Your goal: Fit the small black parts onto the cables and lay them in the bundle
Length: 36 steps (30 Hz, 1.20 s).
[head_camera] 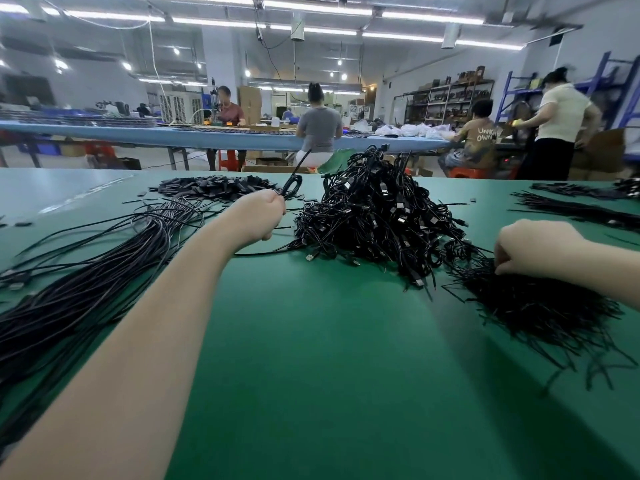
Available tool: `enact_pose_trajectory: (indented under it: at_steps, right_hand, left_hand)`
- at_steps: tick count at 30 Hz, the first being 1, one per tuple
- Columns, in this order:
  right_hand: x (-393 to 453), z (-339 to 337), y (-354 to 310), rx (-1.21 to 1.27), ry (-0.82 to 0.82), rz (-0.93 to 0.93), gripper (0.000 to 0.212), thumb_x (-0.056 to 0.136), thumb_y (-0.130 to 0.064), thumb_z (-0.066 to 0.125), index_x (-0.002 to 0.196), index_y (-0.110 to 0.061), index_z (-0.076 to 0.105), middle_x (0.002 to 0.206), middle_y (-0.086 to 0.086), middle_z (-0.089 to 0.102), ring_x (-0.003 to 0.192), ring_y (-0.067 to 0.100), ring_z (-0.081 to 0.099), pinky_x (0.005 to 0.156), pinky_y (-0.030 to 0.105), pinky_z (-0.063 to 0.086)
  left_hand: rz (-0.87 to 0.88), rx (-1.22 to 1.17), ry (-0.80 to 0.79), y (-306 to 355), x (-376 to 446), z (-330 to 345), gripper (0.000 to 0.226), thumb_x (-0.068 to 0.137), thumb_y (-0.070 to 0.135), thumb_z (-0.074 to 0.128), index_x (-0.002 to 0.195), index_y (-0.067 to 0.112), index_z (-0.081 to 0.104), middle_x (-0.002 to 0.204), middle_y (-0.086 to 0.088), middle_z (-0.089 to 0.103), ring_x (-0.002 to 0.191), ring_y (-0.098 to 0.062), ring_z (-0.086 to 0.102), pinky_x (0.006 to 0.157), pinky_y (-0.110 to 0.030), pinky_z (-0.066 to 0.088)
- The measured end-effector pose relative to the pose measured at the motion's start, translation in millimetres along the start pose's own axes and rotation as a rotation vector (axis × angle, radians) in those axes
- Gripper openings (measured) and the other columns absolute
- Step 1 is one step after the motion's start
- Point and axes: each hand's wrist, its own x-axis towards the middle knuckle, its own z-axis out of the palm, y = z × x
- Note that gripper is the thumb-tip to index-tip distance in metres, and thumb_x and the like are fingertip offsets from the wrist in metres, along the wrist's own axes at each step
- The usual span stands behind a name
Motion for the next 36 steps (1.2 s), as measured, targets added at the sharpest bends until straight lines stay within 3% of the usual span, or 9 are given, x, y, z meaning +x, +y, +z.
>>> enact_pose_trajectory:
  at_steps: [2, 6, 12, 17, 23, 26, 30, 34, 36]
  right_hand:
    - [-3, 0, 2, -0.030, -0.012, -0.007, 0.019, 0.079, -0.054, 0.068, 0.079, -0.035, 0.065, 0.074, -0.015, 0.050, 0.075, 0.015, 0.058, 0.055, 0.022, 0.042]
    - [-4, -4, -2, -0.148, 0.007, -0.025, 0.014, 0.080, -0.047, 0.070, 0.087, -0.036, 0.068, 0.082, -0.012, 0.055, 0.080, 0.015, 0.061, 0.051, 0.020, 0.036]
    - [0, -12, 1, 0.028, -0.028, 0.019, 0.016, 0.068, -0.043, 0.082, 0.071, -0.034, 0.069, 0.074, -0.015, 0.061, 0.074, 0.012, 0.061, 0.051, 0.020, 0.042]
    - [6, -26, 3, 0.129, 0.013, -0.075, 0.022, 0.070, -0.044, 0.081, 0.062, -0.034, 0.063, 0.070, -0.019, 0.062, 0.072, 0.005, 0.061, 0.067, 0.031, 0.057]
    - [12, -31, -5, 0.079, 0.082, -0.106, 0.022, 0.070, -0.046, 0.080, 0.063, -0.033, 0.064, 0.068, -0.018, 0.061, 0.070, 0.006, 0.060, 0.058, 0.027, 0.053]
    - [15, -29, -9, 0.089, 0.061, -0.160, 0.010, 0.073, -0.037, 0.080, 0.074, -0.030, 0.073, 0.071, -0.016, 0.065, 0.071, 0.008, 0.062, 0.070, 0.033, 0.057]
    - [18, -30, -12, 0.041, 0.029, -0.193, 0.019, 0.077, -0.029, 0.077, 0.096, -0.027, 0.075, 0.086, -0.010, 0.070, 0.081, 0.011, 0.064, 0.079, 0.033, 0.055]
    - [18, -51, -16, 0.094, 0.251, -0.175, 0.021, 0.083, -0.025, 0.072, 0.103, -0.021, 0.074, 0.095, -0.002, 0.071, 0.081, 0.017, 0.066, 0.075, 0.034, 0.057]
    - [10, -70, -29, 0.413, 0.449, -0.237, 0.014, 0.082, -0.022, 0.073, 0.095, -0.018, 0.075, 0.082, -0.005, 0.071, 0.066, 0.010, 0.065, 0.062, 0.018, 0.054]
  left_hand:
    - [-0.010, -0.041, -0.007, 1, 1, 1, 0.027, 0.101, 0.025, 0.030, 0.082, 0.019, 0.048, 0.073, -0.002, 0.046, 0.060, -0.017, 0.044, 0.055, -0.027, 0.035]
    - [-0.028, -0.132, -0.049, 1, 4, 0, 0.026, 0.100, 0.023, 0.030, 0.082, 0.017, 0.047, 0.068, 0.001, 0.041, 0.054, -0.014, 0.036, 0.047, -0.025, 0.028]
    - [-0.010, -0.210, -0.088, 3, 4, 1, 0.026, 0.100, 0.027, 0.030, 0.082, 0.019, 0.047, 0.068, 0.003, 0.040, 0.051, -0.011, 0.036, 0.048, -0.024, 0.026]
    - [0.008, -0.239, -0.123, 11, 4, 5, 0.028, 0.102, 0.028, 0.028, 0.081, 0.019, 0.044, 0.065, 0.005, 0.038, 0.046, -0.008, 0.035, 0.045, -0.021, 0.024]
    - [0.014, -0.199, -0.137, 12, 2, 4, 0.028, 0.102, 0.027, 0.027, 0.081, 0.018, 0.043, 0.064, 0.004, 0.038, 0.046, -0.009, 0.034, 0.040, -0.019, 0.024]
    - [0.011, -0.167, -0.131, 11, 2, 5, 0.028, 0.101, 0.028, 0.028, 0.080, 0.018, 0.044, 0.066, 0.003, 0.039, 0.049, -0.011, 0.034, 0.041, -0.020, 0.025]
    - [0.004, -0.166, -0.144, 13, 0, 6, 0.029, 0.102, 0.028, 0.028, 0.080, 0.018, 0.044, 0.067, 0.002, 0.038, 0.051, -0.012, 0.034, 0.043, -0.020, 0.024]
    - [0.004, -0.256, -0.179, 19, -7, 4, 0.027, 0.103, 0.027, 0.029, 0.082, 0.018, 0.044, 0.065, 0.005, 0.037, 0.047, -0.009, 0.033, 0.042, -0.018, 0.022]
    - [0.012, -0.336, -0.201, 23, -12, 4, 0.026, 0.104, 0.028, 0.030, 0.084, 0.018, 0.043, 0.064, 0.005, 0.036, 0.046, -0.007, 0.033, 0.046, -0.021, 0.021]
